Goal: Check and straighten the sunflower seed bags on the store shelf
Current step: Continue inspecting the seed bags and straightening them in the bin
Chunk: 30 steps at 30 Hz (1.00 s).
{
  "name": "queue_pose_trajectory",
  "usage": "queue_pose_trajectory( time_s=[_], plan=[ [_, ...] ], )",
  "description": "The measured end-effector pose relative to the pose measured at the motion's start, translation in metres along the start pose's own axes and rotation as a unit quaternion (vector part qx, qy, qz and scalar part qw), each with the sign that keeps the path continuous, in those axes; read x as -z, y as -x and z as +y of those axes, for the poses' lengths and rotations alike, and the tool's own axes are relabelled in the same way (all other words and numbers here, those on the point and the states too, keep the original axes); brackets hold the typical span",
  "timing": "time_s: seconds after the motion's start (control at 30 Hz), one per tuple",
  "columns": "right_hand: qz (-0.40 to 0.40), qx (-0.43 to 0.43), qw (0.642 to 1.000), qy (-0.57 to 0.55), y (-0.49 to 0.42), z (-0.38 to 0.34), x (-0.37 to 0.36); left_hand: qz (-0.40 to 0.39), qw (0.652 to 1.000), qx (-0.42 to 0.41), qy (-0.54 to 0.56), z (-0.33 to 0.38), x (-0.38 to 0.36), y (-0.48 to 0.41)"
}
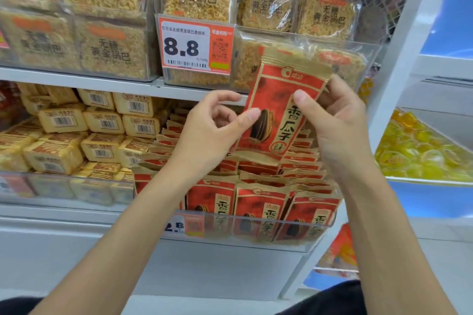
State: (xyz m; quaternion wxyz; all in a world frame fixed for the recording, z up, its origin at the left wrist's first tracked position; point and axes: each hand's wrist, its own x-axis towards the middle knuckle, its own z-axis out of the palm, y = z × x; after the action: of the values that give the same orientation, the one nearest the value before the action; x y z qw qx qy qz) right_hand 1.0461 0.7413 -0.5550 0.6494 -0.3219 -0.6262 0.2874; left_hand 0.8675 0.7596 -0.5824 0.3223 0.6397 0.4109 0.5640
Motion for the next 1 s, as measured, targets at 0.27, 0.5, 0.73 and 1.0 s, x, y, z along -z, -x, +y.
queue_pose_trajectory(
  time_s=[0.27, 0.5, 0.73, 1.0],
  plan=[
    [0.038, -0.011, 0.999, 0.035, 0.004, 0.016, 0.015, -0.176, 0.947, 0.051, -0.263, -0.022, 0.043, -0.011],
    [-0.015, -0.020, 0.999, 0.040, 0.008, 0.030, 0.018, -0.161, 0.908, 0.049, -0.383, -0.035, 0.028, -0.012],
    [-0.123, -0.105, 0.946, 0.281, 0.013, 0.058, 0.013, -0.092, 0.903, 0.038, -0.418, -0.039, 0.023, -0.016],
    [-0.222, -0.081, 0.824, 0.515, 0.005, 0.058, 0.014, -0.088, 0.891, 0.022, -0.444, -0.036, 0.018, -0.024]
  ],
)
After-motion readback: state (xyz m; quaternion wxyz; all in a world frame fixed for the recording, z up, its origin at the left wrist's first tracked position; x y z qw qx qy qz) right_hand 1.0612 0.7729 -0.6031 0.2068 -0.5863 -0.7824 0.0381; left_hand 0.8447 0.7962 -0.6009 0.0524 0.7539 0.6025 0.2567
